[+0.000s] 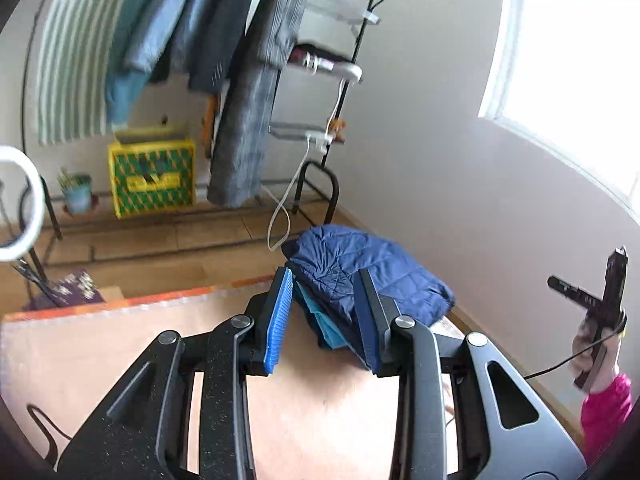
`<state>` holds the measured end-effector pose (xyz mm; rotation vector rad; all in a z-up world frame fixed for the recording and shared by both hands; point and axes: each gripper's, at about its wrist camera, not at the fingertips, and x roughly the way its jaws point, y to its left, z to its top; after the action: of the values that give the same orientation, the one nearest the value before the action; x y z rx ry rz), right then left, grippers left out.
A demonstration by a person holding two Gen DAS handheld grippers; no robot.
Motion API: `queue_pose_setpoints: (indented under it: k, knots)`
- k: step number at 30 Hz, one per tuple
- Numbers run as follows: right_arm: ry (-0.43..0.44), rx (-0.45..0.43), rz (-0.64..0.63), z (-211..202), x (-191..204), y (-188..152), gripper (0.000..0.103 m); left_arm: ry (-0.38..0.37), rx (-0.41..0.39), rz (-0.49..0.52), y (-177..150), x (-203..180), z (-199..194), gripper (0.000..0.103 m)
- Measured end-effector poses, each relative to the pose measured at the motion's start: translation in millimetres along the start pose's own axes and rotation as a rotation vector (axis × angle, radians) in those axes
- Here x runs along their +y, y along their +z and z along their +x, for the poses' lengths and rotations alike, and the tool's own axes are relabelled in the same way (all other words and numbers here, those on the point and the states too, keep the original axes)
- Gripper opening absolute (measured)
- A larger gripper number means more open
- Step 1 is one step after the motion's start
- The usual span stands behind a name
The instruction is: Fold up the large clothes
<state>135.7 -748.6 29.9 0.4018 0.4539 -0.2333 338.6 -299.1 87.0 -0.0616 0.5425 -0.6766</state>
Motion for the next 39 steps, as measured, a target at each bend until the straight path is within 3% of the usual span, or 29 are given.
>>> queue_pose_setpoints:
  k: [10, 15, 16, 18, 22, 26, 28, 30, 33, 39]
  knots:
    - [-0.002, -0.105, -0.067, -145.9, 32.4, 3.7, 0.043, -0.018, -0.080, 0.101, -7.0, -33.2, -206.5, 0.032]
    - [-0.014, -0.153, -0.099, -188.8, 52.3, -0.8, 0.053, -0.033, -0.087, 0.122, -24.4, -46.0, -264.3, 0.035]
    - [-0.014, -0.154, -0.100, -191.6, 56.1, -4.0, 0.053, -0.032, -0.087, 0.123, -29.6, -47.2, -267.7, 0.038]
    - [-0.015, -0.142, -0.109, -194.2, 67.3, -14.7, 0.053, -0.040, -0.079, 0.109, -50.1, -48.6, -271.2, 0.057]
    - [-0.046, -0.116, -0.169, -191.0, 101.9, -46.0, 0.065, -0.075, -0.033, 0.100, -88.7, -56.1, -267.7, 0.061]
    - [-0.077, -0.126, -0.215, -193.9, 131.8, -74.8, 0.073, -0.076, -0.024, 0.120, -122.9, -67.6, -254.8, 0.078]
    - [-0.089, -0.135, -0.232, -188.1, 147.5, -87.1, 0.080, -0.061, -0.035, 0.127, -134.4, -72.4, -248.5, 0.079]
    - [-0.114, -0.151, -0.240, -185.1, 157.9, -95.4, 0.081, -0.059, -0.037, 0.133, -142.4, -75.9, -239.1, 0.081]
    - [-0.138, -0.176, -0.244, -177.5, 170.2, -105.2, 0.084, -0.053, -0.046, 0.129, -151.8, -78.5, -228.7, 0.099]
    - [-0.151, -0.178, -0.232, -152.1, 185.3, -119.0, 0.084, 0.019, -0.062, 0.190, -165.4, -87.9, -197.0, 0.102]
